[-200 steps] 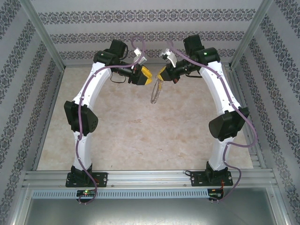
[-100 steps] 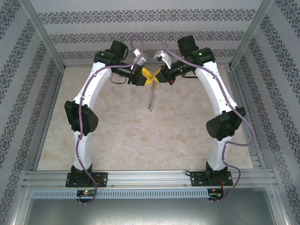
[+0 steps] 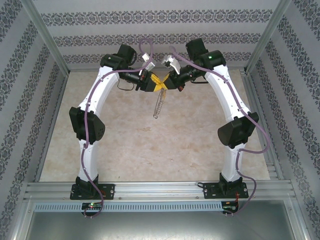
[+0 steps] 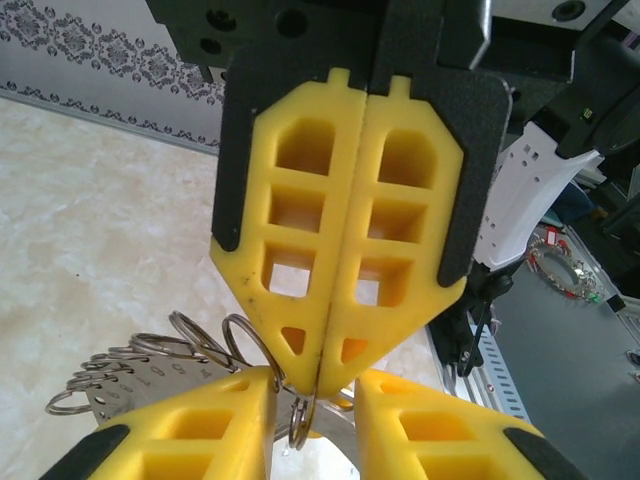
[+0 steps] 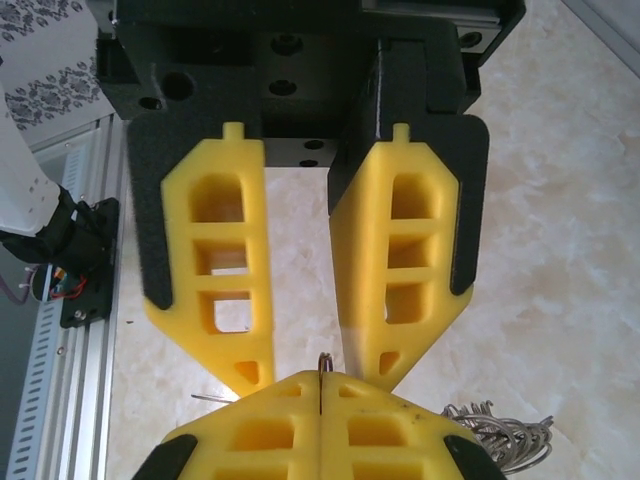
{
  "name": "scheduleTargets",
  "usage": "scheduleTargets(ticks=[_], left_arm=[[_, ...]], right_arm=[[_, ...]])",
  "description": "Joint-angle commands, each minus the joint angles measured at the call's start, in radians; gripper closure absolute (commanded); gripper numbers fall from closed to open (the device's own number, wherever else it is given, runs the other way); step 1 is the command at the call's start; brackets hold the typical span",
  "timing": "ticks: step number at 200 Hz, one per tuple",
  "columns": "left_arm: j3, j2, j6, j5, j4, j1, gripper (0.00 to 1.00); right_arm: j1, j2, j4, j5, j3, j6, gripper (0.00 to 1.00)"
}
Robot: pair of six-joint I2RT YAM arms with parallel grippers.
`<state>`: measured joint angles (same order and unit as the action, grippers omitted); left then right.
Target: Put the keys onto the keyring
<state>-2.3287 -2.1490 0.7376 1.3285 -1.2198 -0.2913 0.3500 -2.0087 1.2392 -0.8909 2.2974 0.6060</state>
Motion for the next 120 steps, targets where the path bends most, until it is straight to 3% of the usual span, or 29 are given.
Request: scheduleTargets(ticks=[1, 33, 65, 84, 120], left_arm=[[-0.018, -0.015, 0.046, 0.058, -0.043, 0.009, 0.79], [-0.017, -0.016, 0.058, 0.075, -0.052, 0.008, 0.94], [-0.018, -0.015, 0.051, 0.089, -0.041, 0.008, 0.96], [-0.017, -0.015, 0.045, 0.103, -0.035, 0.007, 0.95], [-0.017, -0.014, 0.04, 0.106, -0.039, 0.003, 0.85]], right_arm=[[0.009, -0.013, -0.002, -0.04, 0.039, 0.016, 1.0], [0.009, -0.015, -0.006, -0.04, 0.039, 0.014, 1.0], [0.009, -0.016, -0.012, -0.045, 0.039, 0.01, 1.0], [0.01, -0.016, -0.016, -0.048, 0.039, 0.006, 1.0], [0.012, -0.015, -0.022, -0.048, 0.037, 0.002, 1.0]])
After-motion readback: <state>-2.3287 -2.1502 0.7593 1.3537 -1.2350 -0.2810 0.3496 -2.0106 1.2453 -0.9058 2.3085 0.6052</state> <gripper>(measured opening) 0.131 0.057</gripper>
